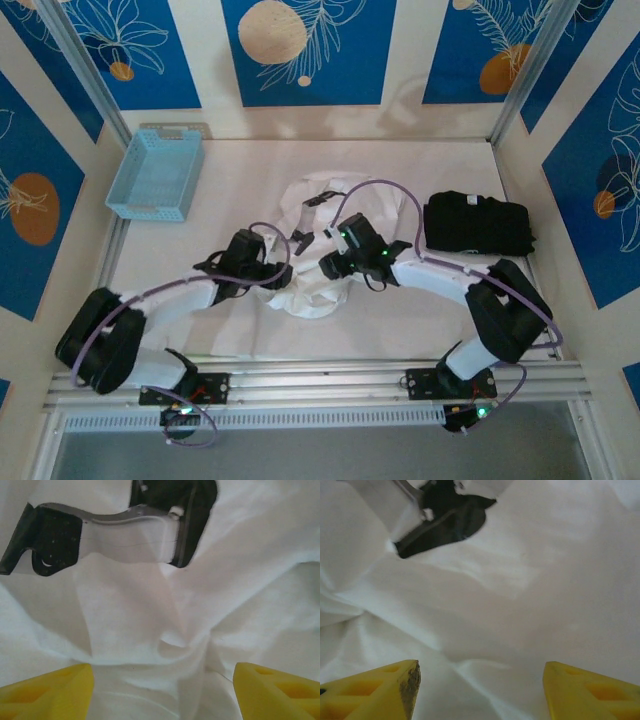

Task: Fold the inside-out t-shirt

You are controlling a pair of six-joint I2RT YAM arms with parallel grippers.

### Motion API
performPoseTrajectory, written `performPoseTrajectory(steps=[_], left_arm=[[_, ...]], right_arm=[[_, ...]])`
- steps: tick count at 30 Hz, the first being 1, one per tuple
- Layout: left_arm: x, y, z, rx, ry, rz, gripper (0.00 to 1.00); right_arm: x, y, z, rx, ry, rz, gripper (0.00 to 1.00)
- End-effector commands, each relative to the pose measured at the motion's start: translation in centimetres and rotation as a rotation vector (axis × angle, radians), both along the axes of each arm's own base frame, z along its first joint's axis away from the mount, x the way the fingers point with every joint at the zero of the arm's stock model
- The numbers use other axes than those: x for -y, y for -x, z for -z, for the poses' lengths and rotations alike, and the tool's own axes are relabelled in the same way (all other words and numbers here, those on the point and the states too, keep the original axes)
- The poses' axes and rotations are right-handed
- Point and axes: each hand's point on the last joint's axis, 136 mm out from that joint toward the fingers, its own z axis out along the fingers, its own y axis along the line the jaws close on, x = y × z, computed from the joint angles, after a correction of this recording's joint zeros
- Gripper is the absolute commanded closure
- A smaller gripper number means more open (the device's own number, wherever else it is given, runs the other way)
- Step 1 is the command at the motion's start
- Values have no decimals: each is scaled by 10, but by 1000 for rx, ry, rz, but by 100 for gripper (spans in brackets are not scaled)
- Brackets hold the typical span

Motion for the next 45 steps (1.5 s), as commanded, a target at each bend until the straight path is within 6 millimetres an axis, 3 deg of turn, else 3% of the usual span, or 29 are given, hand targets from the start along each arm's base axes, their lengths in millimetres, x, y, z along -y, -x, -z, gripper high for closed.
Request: performPoseTrajectory(steps=[1,5,8,12,17,22,26,28,29,31,33,37,41,45], left_arm=[[8,-29,-6,71,-6,-33,44],[25,-39,-17,102,49,13,82],[34,-36,-48,149,112,64,100],[36,-20,-90,183,187,123,100],[33,-8,-117,205,225,145,100],[30,-4,-131,229,238,144,100],[30,-3,-131,221,234,146,100],[25,-4,-131,228,217,129,100],[21,-7,-132,240,204,105,100],[6,-15,-131,270,154,24,100],[-13,-26,-132,313,83,-64,100],[-22,-33,-149,376,30,-86,100],[-16,-21,-191,449,91,-18,100],[-20,-6,-238,553,167,5,100]], right_arm=[[2,-12,-5,54,50,-1,33],[1,-12,-17,98,20,-24,33],[2,-11,-29,140,-5,-56,33],[-2,-9,-46,202,-76,-134,32],[-19,-9,-57,264,-144,-241,31],[-40,-2,-48,279,-176,-345,27],[-47,-23,-34,292,-133,-305,29],[-51,-37,-32,301,-118,-275,42],[-51,-42,-34,291,-123,-258,58],[-51,-40,-46,251,-172,-254,82],[-48,-27,-68,149,-282,-263,98],[-47,13,-109,-53,-475,-331,100],[-36,53,-151,-104,-532,-402,100],[-17,63,-188,-56,-552,-392,100]])
